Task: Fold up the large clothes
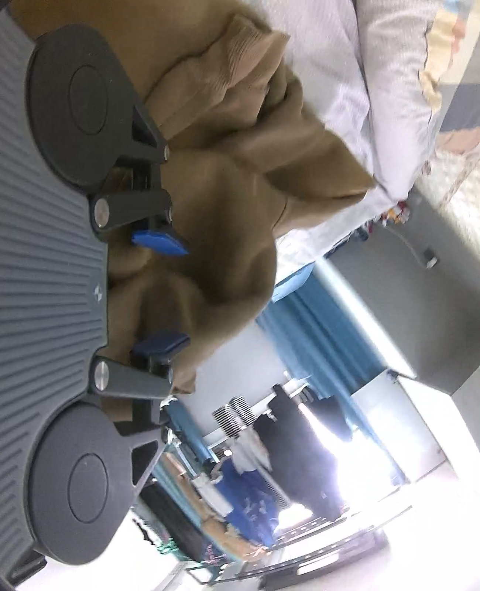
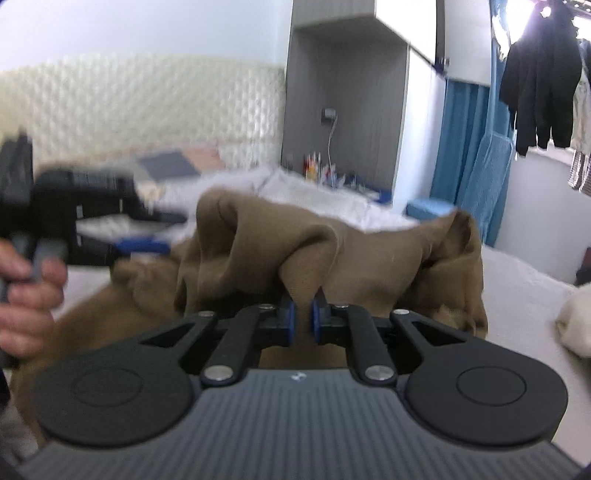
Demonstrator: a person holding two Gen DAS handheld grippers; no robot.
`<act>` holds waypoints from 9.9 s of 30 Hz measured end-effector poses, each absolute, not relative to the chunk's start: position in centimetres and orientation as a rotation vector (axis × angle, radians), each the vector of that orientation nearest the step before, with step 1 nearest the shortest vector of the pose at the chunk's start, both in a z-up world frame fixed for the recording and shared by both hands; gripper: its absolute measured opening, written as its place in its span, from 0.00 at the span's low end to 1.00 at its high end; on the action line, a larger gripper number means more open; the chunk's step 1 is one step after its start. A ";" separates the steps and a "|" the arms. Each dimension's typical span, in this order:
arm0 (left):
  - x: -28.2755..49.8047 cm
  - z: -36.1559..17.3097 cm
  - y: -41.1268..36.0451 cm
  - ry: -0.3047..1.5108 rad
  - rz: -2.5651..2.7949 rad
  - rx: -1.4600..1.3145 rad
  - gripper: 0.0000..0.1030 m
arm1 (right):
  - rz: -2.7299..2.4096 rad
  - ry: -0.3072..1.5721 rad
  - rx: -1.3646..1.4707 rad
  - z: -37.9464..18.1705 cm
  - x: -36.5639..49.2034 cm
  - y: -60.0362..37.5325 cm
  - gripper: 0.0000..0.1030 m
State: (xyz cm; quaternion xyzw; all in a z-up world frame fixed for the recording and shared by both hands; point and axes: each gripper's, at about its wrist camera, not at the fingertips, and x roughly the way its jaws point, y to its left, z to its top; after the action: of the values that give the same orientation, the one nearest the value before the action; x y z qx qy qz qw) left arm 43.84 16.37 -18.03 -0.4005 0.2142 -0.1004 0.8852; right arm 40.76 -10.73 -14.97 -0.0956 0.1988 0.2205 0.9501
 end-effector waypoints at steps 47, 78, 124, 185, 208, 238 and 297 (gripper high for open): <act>43.6 -22.8 8.6 0.625 -0.048 -0.506 0.24 | 0.334 0.684 0.013 -20.9 42.4 -12.8 0.11; 41.7 -16.0 7.9 0.455 -0.120 -0.362 0.37 | 0.442 0.477 0.238 -14.5 38.9 -14.1 0.39; 41.0 -18.9 7.9 0.638 -0.055 -0.276 0.44 | 0.378 0.628 0.189 -15.6 39.5 -13.7 0.64; 31.1 -20.8 24.0 0.873 -0.028 -1.002 0.57 | 0.264 0.999 0.955 -24.8 37.6 -27.9 0.95; 34.0 -22.0 21.1 1.106 0.146 -0.791 0.39 | 0.266 0.960 1.077 -26.4 39.0 -26.8 0.66; 14.4 -5.1 22.2 0.708 -0.096 -0.869 0.12 | 0.540 0.601 1.024 -14.6 24.1 -34.6 0.12; 60.0 -19.6 22.5 0.955 -0.070 -0.797 0.22 | 0.065 0.774 1.403 -28.6 55.3 -29.8 0.19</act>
State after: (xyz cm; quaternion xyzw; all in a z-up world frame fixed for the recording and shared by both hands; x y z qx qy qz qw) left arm 60.03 22.52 -19.63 -0.3731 0.4472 -0.0327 0.8122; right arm 55.32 -29.82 -28.65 0.6286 0.3468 0.0290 0.6955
